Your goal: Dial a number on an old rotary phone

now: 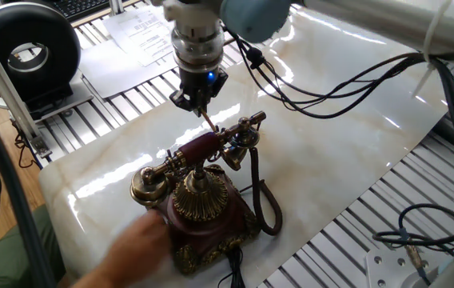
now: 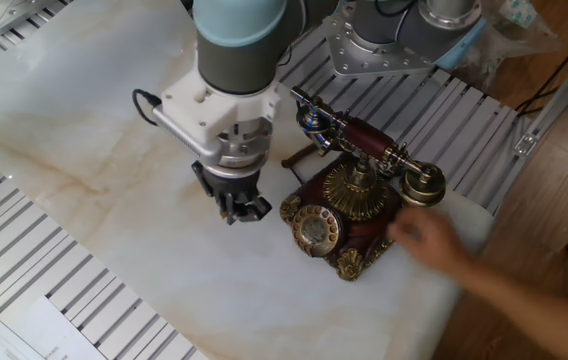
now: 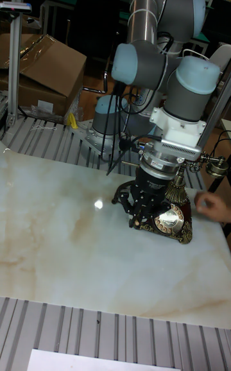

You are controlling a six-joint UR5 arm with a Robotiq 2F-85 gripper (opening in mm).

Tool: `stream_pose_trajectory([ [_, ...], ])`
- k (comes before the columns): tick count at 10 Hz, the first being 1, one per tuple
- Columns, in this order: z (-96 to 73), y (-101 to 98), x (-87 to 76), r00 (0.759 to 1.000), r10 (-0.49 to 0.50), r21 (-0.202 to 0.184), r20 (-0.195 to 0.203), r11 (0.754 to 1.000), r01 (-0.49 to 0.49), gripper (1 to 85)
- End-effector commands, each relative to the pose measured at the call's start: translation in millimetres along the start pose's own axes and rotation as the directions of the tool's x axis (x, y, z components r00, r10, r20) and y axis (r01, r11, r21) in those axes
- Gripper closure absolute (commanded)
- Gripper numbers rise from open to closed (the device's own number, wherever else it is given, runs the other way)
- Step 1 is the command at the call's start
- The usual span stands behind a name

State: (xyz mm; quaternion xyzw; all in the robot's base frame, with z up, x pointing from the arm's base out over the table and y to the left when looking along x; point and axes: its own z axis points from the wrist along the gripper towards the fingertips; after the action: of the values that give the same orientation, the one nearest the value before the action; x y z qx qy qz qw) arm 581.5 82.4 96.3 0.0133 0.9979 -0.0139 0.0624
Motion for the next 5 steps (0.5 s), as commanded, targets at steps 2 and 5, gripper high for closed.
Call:
stream_pose_trajectory([
  [2,16.5,2.1,-7.3,0.998,-0.048,-0.049,0.042,0.998,0.051,81.7],
  [5,18.9,8.3,-13.9,0.992,-0.101,-0.078,0.082,0.991,0.107,63.3],
])
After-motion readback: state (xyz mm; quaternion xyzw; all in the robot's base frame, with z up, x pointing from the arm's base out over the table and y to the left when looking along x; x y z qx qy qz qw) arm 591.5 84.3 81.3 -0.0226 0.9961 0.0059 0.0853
